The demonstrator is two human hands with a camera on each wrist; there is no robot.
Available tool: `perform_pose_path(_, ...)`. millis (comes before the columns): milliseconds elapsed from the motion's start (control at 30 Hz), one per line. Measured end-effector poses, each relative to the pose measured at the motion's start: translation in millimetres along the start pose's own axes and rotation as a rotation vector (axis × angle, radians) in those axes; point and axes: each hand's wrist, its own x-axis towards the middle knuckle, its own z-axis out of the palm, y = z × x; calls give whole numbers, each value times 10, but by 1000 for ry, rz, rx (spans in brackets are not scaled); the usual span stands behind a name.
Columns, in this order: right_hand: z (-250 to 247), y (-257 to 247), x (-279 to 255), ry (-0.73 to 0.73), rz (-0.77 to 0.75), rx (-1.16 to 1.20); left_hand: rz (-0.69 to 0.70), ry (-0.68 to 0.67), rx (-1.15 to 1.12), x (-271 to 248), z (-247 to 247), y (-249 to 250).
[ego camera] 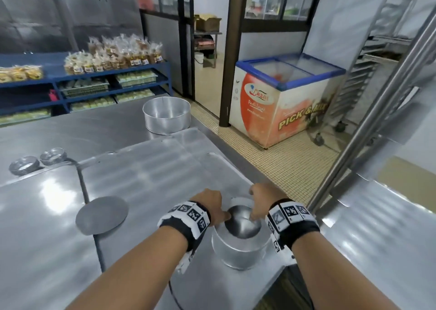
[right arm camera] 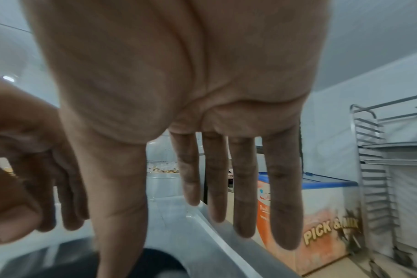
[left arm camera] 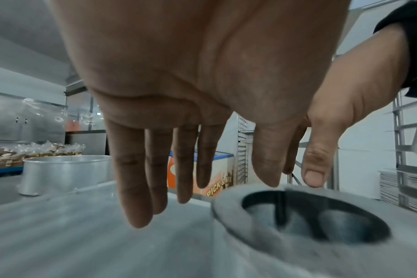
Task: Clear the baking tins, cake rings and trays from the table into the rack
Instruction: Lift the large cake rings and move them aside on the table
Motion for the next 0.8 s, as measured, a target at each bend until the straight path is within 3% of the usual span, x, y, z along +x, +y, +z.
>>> perform_pose_path(167,330,179,-98,32,99,104,-131,66,-105,-131,368,146)
perform_pose_path(367,419,242,-132,115,146,303,-249,161,-232,-126,420,238)
perform_pose_path(600,301,182,-132,154,24,495,-347,283,-474,-332,269,118)
perform_pose_path(800,213,-133,-272,257,-116,623,-433,486,-911,-694,183,-113)
